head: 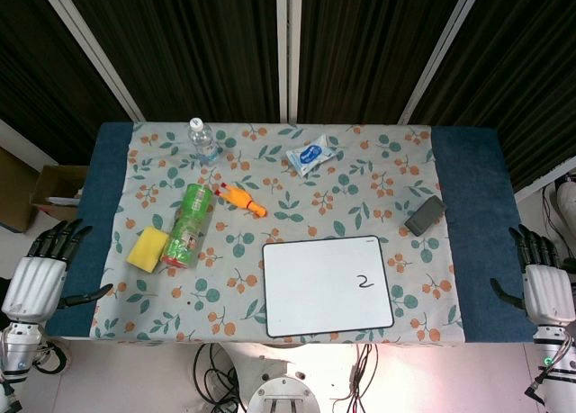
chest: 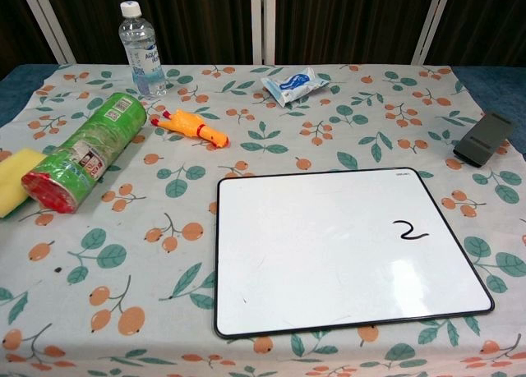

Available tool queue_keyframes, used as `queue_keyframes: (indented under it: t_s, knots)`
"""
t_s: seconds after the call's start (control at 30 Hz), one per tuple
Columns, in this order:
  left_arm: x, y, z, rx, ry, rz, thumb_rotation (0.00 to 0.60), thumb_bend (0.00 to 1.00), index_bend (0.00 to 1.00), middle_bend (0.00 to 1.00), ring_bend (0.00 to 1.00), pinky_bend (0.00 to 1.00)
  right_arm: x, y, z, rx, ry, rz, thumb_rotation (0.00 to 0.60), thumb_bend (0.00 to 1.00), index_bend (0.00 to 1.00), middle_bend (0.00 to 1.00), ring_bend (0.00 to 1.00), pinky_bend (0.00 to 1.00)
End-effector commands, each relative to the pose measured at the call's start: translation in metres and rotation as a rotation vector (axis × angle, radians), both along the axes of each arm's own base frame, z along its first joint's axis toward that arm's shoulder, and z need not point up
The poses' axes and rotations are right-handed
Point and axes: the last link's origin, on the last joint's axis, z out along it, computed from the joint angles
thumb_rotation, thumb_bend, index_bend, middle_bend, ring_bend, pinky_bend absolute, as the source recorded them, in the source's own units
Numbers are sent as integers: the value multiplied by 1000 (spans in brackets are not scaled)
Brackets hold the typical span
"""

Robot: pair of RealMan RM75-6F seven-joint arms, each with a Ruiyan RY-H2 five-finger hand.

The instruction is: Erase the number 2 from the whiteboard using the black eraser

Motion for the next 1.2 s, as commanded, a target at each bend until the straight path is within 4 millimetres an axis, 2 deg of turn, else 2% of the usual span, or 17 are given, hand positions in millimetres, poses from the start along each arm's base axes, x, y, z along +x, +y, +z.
queue_keyframes:
  t_s: [0.03, 0.4, 0.6, 0.73, 0.87, 1.0, 1.2]
  knots:
    - [0, 0, 0, 1, -1, 1, 302, 85, 140, 82, 63, 163, 0, 0, 1, -2, -1, -1, 600, 172, 0, 0, 0, 0]
    - [3, 0, -1, -2, -2, -8, 303, 85, 140, 81, 62, 163, -4, -1, 4, 3, 19, -12, 600, 172, 0, 0, 0, 0]
    - [4, 1, 0, -4, -1, -10, 300, 85, 140, 82, 63, 163, -6, -19, 12, 29, 93, 7, 600, 173, 0, 0, 0, 0]
    - [5, 3, 0, -11, 6, -13, 300, 85, 140, 82, 63, 163, -2, -49, 19, 96, 220, 64, 600, 174, 0, 0, 0, 0]
    - [7, 4, -3, -17, -3, -19, 300, 84, 140, 82, 63, 163, 0, -94, 23, 183, 389, 116, 600, 176, 0, 0, 0, 0]
    - [8, 4, -6, -23, -6, -26, 300, 85, 140, 82, 63, 163, 4, -137, 10, 304, 472, 149, 600, 186, 0, 0, 0, 0]
    - [6, 3, -8, -27, -9, -22, 300, 85, 140, 82, 63, 163, 8, -174, -23, 417, 483, 175, 600, 188, 0, 0, 0, 0]
